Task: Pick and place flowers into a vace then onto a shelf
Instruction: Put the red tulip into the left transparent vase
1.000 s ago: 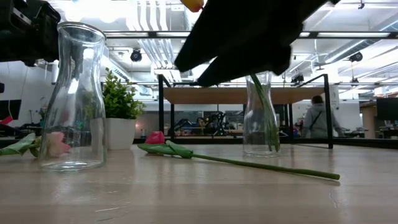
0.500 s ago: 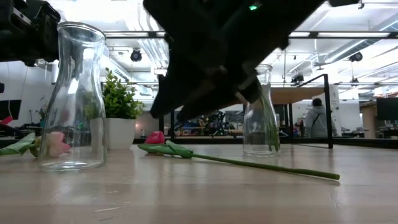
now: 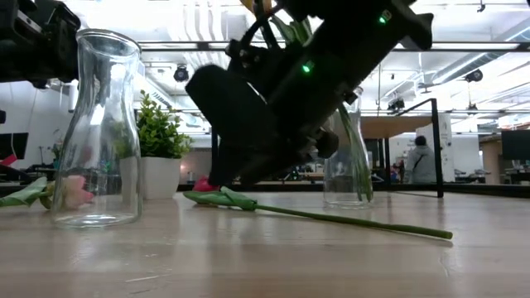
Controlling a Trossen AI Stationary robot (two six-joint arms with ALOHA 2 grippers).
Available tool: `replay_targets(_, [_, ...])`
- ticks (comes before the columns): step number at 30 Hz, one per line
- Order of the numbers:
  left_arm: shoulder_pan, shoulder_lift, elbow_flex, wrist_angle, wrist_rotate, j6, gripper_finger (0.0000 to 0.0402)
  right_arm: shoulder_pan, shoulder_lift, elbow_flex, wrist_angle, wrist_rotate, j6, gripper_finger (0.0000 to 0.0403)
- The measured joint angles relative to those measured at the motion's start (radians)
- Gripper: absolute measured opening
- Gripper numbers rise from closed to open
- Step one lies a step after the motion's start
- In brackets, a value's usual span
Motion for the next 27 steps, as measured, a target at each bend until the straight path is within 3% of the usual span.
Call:
replay_targets(11, [0.000, 0.000, 0.000, 0.000, 0.000, 0.000, 0.0051, 0.000, 0.000, -0.025, -0.056, -0.006, 0.048, 0.0226])
replay_targets(18, [0.000, 0.000, 0.000, 0.000, 0.000, 0.000, 0.0051, -0.003, 0.000, -0.035, -0.052, -0.104, 0.048, 0.0226])
replay_targets(27, [0.000, 0.000, 0.000, 0.000, 0.000, 0.000, 0.0051, -0.003, -0.005, -0.053, -0.047, -0.145, 0.047, 0.0213])
